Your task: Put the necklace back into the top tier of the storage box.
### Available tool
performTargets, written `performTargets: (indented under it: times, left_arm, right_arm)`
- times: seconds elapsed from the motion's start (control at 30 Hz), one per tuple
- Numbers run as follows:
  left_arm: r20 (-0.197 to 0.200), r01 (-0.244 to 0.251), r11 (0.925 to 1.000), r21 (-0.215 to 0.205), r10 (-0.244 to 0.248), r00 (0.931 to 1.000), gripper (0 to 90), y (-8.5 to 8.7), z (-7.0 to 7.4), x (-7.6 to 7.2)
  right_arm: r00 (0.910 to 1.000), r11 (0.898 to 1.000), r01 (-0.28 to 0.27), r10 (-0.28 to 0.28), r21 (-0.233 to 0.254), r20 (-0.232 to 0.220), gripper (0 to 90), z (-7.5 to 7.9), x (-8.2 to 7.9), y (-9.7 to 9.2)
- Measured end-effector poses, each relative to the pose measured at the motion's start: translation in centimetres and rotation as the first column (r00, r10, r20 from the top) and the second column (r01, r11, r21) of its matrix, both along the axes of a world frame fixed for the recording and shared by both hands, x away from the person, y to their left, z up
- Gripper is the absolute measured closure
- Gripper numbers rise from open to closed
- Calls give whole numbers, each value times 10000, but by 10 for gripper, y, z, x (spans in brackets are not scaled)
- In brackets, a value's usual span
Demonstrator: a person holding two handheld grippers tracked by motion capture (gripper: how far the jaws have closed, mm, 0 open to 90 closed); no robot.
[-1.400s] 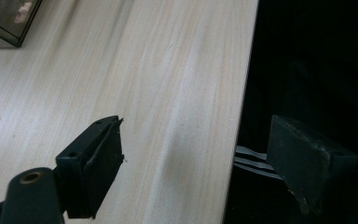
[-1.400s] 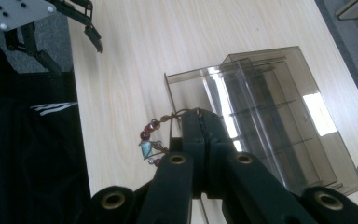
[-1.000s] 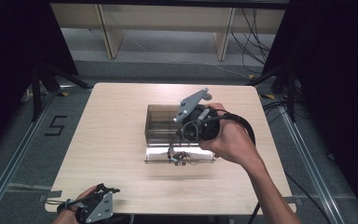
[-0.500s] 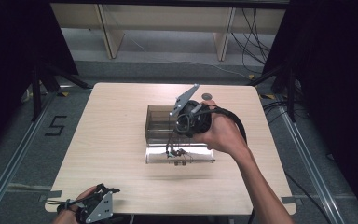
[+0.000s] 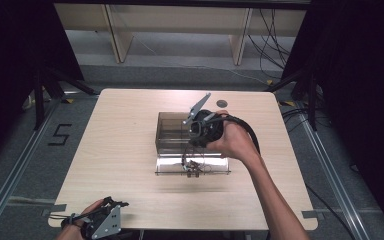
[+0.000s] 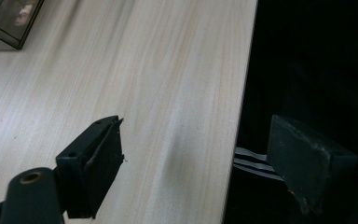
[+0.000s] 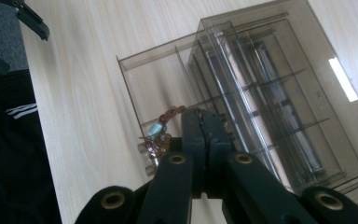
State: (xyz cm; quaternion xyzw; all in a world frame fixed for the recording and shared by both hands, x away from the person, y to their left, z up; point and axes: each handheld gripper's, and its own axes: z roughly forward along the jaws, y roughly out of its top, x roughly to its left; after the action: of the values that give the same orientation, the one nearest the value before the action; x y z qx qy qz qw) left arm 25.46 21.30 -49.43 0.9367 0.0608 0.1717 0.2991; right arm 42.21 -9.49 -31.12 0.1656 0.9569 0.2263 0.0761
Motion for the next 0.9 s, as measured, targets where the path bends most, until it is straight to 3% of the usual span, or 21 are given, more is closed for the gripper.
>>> performTargets:
  times: [0.23,0.73,0.83,0.87,0.9]
  left_arm:
    - [-6,-3,10000,-8,3,10000,179,0,0,0]
    - [-8,6,10000,-16,-6,10000,179,0,0,0]
    - [-17,0,10000,-20,0,10000,179,0,0,0]
    - [-185,116,9999,23,-116,9998,179,1,0,1]
    - [-56,61,9999,-96,-61,10000,179,0,-1,1]
  right_arm:
    - [9996,9989,32,-45,-463,-271,900,-20,6,3]
    - [9897,9907,-13,-182,-1363,-1421,900,-73,16,6]
    - [9887,9882,140,-365,-1524,-1456,832,-76,16,4]
    - [9888,9881,139,-364,-1533,-1444,807,-76,17,2]
    - [9891,9887,158,-372,-1488,-1423,776,-77,16,2]
